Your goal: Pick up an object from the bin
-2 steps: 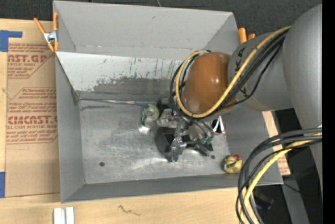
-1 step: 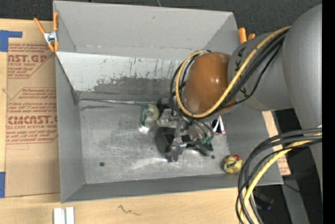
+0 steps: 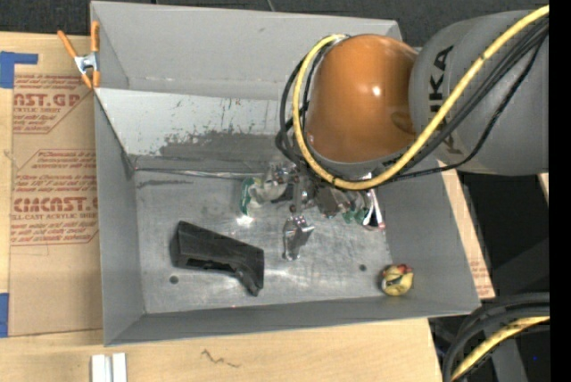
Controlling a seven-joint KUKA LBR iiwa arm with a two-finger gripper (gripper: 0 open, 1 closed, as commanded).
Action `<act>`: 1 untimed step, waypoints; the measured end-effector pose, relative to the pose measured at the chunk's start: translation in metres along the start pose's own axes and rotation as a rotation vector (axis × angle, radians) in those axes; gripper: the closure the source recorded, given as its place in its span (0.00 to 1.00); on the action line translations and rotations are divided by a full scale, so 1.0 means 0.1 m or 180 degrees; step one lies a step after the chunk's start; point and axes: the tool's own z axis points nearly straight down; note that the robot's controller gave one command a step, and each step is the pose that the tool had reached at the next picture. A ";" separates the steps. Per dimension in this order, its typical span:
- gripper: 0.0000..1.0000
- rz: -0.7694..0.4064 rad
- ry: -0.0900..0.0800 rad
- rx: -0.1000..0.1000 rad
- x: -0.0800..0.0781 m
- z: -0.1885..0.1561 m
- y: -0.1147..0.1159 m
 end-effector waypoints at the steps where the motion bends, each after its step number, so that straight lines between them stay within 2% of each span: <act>1: 1.00 0.0003 0.0004 -0.0001 0.00 0.00 0.00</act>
Offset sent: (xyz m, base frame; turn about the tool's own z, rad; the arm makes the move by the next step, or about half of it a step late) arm 0.0000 0.0000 0.0000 0.0000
